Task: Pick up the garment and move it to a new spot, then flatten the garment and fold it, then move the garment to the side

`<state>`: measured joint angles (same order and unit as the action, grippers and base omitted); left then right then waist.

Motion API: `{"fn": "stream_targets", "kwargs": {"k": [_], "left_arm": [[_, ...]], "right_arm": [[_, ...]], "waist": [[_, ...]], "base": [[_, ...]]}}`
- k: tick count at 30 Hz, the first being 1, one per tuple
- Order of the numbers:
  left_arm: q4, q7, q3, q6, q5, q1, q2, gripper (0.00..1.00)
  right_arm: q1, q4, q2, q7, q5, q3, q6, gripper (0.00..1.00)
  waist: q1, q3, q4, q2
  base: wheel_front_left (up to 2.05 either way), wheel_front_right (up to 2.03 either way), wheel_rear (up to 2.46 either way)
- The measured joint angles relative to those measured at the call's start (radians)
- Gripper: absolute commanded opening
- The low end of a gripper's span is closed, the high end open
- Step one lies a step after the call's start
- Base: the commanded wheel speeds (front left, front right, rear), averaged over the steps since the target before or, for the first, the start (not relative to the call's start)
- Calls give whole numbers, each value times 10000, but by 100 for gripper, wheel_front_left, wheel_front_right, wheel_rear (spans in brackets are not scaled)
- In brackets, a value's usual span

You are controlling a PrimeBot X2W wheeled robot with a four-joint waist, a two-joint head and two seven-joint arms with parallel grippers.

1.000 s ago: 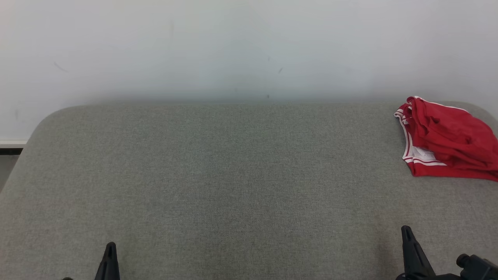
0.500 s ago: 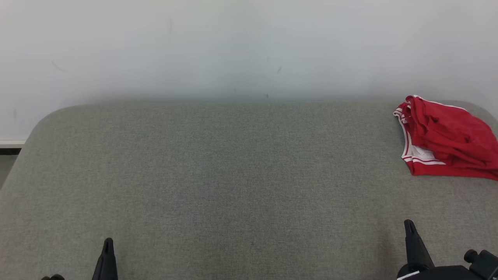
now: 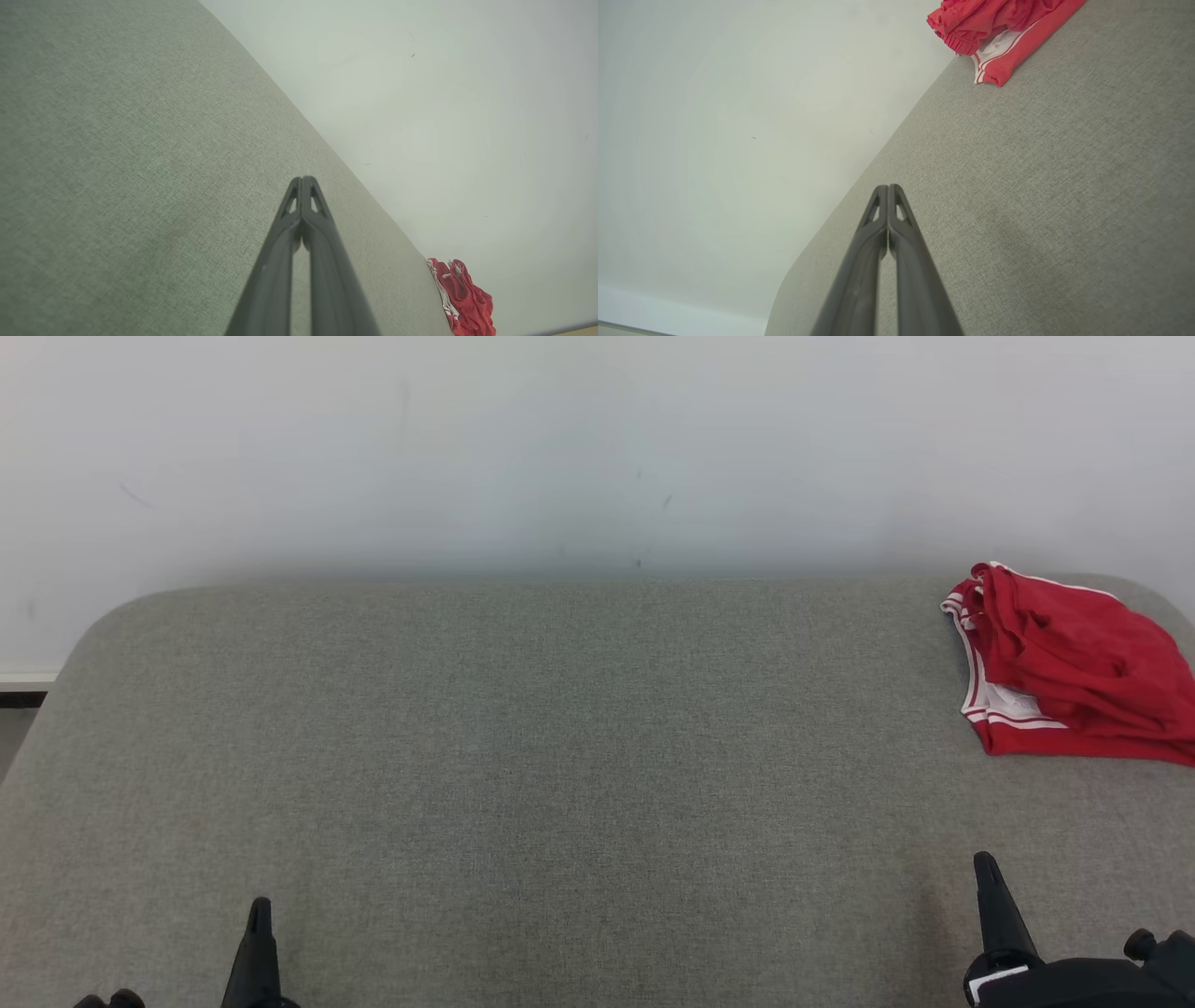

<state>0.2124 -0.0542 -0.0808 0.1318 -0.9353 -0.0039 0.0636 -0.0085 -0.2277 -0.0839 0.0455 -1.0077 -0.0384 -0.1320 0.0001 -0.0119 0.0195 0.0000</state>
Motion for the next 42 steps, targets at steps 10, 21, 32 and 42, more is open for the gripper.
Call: {"fn": "stream_targets", "kwargs": {"k": [10,21,32,42], "left_arm": [[46,297,-61,0,-1170,-180,-15,0],[100,560,-119,0,-2234,-341,-35,0],[159,825,-163,-2,-3248,-481,-65,0],[201,1051,-207,-2,-4178,-605,-79,0]], "right_arm": [[-150,-33,44,-276,-1049,-113,0,0],[-335,-56,92,-510,-1990,-230,0,0],[-488,-81,140,-744,-2964,-341,0,0],[-595,-105,178,-976,-3747,-431,0,0]], "waist": [[0,20,-26,0],[0,40,-52,0],[0,62,-81,0],[0,82,-106,0]], "base": [[0,0,0],[0,0,0],[0,0,0],[0,0,0]]}}
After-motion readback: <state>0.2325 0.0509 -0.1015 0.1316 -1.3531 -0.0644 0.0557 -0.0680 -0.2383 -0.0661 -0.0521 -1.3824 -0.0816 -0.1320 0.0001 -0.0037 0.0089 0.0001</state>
